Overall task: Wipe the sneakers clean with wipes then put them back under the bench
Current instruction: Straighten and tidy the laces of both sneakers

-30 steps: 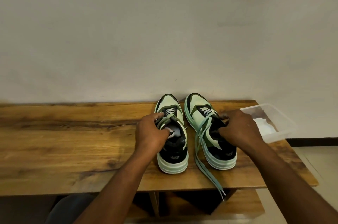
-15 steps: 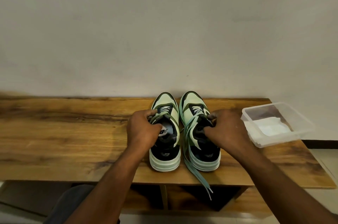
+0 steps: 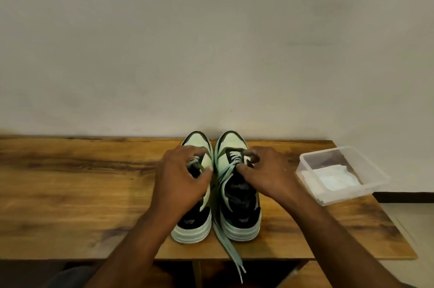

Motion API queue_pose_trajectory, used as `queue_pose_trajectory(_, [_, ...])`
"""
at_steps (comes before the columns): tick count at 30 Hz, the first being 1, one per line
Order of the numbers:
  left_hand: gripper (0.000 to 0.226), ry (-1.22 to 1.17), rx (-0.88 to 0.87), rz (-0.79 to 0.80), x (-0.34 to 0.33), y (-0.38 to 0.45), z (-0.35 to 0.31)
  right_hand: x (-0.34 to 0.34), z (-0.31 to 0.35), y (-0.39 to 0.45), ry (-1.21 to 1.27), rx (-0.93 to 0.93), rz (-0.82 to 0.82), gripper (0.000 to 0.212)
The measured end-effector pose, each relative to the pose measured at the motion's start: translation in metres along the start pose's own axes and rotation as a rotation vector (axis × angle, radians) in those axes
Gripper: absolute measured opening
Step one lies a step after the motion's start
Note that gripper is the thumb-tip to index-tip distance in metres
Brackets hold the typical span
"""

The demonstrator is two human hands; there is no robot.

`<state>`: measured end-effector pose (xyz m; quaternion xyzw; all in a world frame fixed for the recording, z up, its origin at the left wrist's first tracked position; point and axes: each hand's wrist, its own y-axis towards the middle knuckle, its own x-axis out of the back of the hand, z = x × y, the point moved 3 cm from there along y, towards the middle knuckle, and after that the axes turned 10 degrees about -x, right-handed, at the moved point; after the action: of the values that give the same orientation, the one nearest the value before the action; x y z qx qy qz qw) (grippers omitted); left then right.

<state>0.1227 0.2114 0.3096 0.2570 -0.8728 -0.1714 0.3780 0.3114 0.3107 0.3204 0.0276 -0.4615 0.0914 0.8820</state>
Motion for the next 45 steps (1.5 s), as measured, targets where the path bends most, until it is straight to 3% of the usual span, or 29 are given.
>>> queue_pose_trajectory(3, [0.042,0.282,-0.197,0.133,-0.015,-0.005,-0.021,0.0,0.006,0.004,-0.011,0.1,0.048,0.03])
queue_pose_trajectory(5, [0.038,0.41,-0.229,0.235,-0.023,-0.006,-0.027,-0.002,0.006,0.007,-0.027,0.113,0.047,0.024])
queue_pose_trajectory(7, [0.028,0.421,-0.192,0.296,-0.026,-0.007,-0.027,-0.003,0.004,0.009,-0.019,0.11,0.034,0.021])
queue_pose_trajectory(10, [0.009,0.351,-0.181,0.264,-0.025,-0.006,-0.028,-0.003,0.002,0.012,-0.013,0.103,-0.004,0.013])
queue_pose_trajectory(13, [0.009,0.321,-0.18,0.248,-0.025,-0.007,-0.028,-0.002,0.001,0.013,0.027,0.09,-0.052,0.007])
queue_pose_trajectory(20, [0.011,0.039,-0.153,0.141,-0.019,-0.003,-0.029,-0.006,-0.001,0.014,0.02,0.008,-0.001,0.006])
queue_pose_trajectory(25, [0.021,-0.317,0.01,0.097,-0.013,0.0,-0.039,-0.01,-0.001,0.012,0.422,-0.214,0.085,0.019])
queue_pose_trajectory(32, [0.028,-0.771,0.159,-0.022,-0.001,0.011,-0.042,-0.012,0.002,0.007,0.886,-0.355,0.153,0.012])
queue_pose_trajectory(40, [0.033,-1.044,0.285,-0.098,0.01,0.056,-0.029,-0.016,-0.006,0.013,1.039,-0.453,0.243,0.01])
queue_pose_trajectory(45, [0.054,-0.916,0.343,-0.221,0.016,0.066,-0.005,-0.007,-0.011,0.021,1.182,-0.468,0.212,0.021])
